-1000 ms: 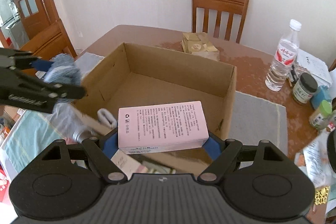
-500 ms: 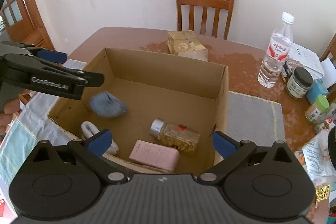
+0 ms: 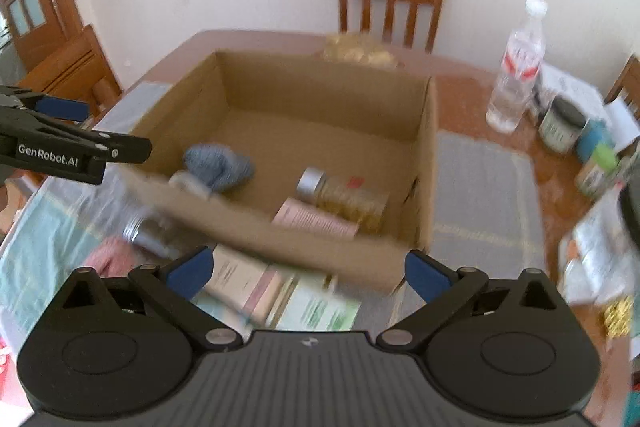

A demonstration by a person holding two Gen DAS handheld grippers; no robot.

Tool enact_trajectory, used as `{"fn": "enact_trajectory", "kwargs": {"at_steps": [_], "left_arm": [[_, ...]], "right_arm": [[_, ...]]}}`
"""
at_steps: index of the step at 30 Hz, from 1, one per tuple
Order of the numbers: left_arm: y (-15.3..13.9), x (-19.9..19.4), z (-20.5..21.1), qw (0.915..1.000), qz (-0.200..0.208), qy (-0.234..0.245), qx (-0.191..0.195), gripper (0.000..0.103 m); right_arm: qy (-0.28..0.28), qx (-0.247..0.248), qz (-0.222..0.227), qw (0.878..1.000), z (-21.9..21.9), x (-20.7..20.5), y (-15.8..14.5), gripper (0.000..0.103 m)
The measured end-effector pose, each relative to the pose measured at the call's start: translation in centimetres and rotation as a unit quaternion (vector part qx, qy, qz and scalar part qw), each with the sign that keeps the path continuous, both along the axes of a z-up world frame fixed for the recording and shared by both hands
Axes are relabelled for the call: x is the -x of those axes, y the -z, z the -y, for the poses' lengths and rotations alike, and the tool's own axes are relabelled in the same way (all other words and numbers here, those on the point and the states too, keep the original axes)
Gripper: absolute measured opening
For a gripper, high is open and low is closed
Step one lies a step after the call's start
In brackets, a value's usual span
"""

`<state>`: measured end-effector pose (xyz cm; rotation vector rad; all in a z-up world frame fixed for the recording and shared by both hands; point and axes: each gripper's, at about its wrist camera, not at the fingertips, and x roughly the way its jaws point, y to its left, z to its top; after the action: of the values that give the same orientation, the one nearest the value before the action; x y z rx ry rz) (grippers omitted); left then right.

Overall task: Organize objects
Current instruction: 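Move the right tool to the white sock while the left tool approaches the clear jar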

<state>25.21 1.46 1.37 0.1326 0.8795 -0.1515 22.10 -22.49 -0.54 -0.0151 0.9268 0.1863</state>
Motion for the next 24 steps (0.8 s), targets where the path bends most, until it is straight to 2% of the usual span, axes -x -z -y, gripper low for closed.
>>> {"fn": "enact_trajectory", "kwargs": {"at_steps": [3,13,18,24], "left_arm": [[0.6,2.1,-0.6,0.9999,-0.002,-0.012,-0.001,0.101],[2.1,7.7,-1.7,0.9993,-0.005,-0.036,0.006,0.101],[2.7,10.2,-2.2,0.9985,-0.010,-0.052,0.014,0.101],[3.6,12.7,-3.2,0.9957,-0.016,-0.085,0.031,0.101]], "right_arm": [[0.000,0.011,-0.004,1.000,-0.1,1.5,1.2,0.103],[0.005,-0.018,-0.039,0.999,0.0,4.7,4.5,0.103],[-0.002,-0.025,-0.047,0.999,-0.7,5.3,5.2,0.103],[-0.013,-0.043,-0.061,0.997,-1.9,4.1,6.5,0.103]]}}
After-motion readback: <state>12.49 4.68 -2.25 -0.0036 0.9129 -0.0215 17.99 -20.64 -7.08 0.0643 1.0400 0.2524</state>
